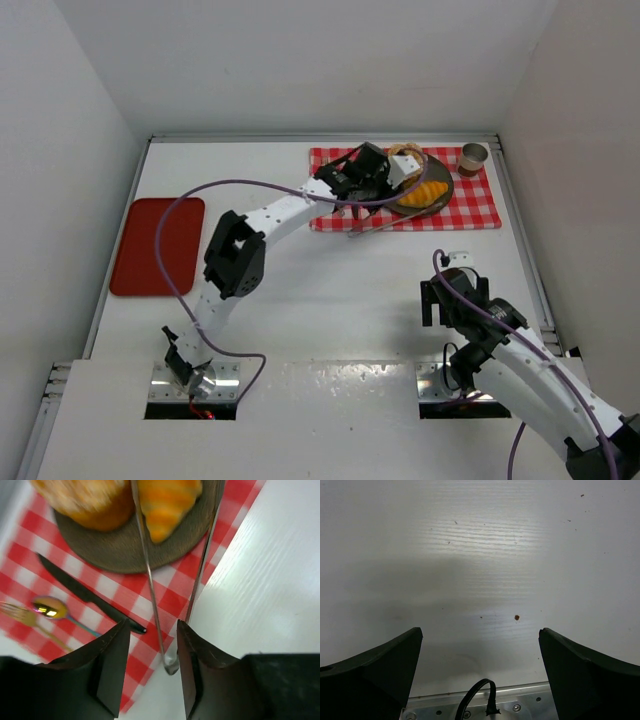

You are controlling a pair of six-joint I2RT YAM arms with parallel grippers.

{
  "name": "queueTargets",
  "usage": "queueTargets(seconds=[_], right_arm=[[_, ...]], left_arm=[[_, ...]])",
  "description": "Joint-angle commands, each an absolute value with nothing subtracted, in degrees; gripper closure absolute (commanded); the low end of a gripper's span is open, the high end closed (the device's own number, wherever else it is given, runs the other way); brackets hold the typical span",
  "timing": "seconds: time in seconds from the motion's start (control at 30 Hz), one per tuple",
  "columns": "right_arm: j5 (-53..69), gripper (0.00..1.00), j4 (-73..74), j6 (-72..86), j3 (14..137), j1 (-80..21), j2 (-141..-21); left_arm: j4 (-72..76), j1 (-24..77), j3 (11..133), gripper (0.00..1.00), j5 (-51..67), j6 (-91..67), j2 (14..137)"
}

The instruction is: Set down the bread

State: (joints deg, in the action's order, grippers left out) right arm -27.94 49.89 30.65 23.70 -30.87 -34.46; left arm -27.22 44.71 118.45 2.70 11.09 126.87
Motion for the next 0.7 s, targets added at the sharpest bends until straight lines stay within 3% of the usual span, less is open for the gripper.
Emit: queueTargets(seconds=[0.0, 0.4, 0.57, 0.67], right_arm=[[-27.2, 0.01, 50.0, 31.4, 26.3, -30.8, -34.5], [-27.5, 0.01, 49.7, 30.7, 25.0, -30.8, -34.7], [-27.3, 0.01, 49.0, 29.9, 24.8, -30.8, -35.9], [-27.3, 0.01, 48.8, 29.4, 25.1, -30.8, -36.6]], left_arm=[[-28.3, 43.8, 119.9, 0.54, 4.0, 7.4, 134.3], [-23.4, 43.8, 119.9, 0.65, -0.8, 7.5, 138.6], [-23.4, 43.8, 118.3, 0.95, 0.5, 7.5, 137.8], [-23.4, 43.8, 118.3, 1.0, 0.5, 7.5, 136.5]])
